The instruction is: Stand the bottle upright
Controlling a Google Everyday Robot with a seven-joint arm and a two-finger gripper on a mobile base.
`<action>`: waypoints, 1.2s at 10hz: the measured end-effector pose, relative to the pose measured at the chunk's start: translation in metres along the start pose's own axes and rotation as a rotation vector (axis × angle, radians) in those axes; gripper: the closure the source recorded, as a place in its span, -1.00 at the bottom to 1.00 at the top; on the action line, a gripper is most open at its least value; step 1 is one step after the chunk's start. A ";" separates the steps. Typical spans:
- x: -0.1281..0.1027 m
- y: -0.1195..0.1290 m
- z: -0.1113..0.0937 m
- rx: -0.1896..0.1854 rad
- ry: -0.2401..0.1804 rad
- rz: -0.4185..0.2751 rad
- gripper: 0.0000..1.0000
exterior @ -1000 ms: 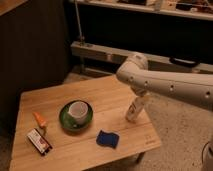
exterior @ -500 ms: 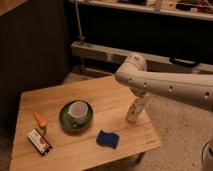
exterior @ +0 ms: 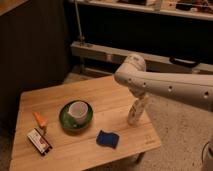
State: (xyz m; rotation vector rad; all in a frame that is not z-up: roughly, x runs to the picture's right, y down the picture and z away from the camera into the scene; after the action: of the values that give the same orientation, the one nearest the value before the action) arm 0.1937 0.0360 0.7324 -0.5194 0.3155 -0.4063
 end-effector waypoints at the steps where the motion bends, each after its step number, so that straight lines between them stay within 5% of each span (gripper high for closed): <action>1: 0.000 -0.001 -0.003 -0.004 -0.020 0.005 -0.20; 4: 0.003 -0.004 -0.011 -0.023 -0.111 0.034 -0.20; 5: 0.009 -0.006 -0.015 -0.036 -0.179 0.053 -0.20; 7: 0.031 -0.007 -0.017 -0.068 -0.411 0.102 -0.20; 9: 0.046 -0.010 -0.024 -0.051 -0.567 0.124 -0.20; 12: 0.051 -0.012 -0.027 -0.038 -0.615 0.127 -0.20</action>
State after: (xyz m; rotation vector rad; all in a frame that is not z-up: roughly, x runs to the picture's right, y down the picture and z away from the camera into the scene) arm 0.2246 -0.0077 0.7072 -0.6309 -0.2372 -0.1036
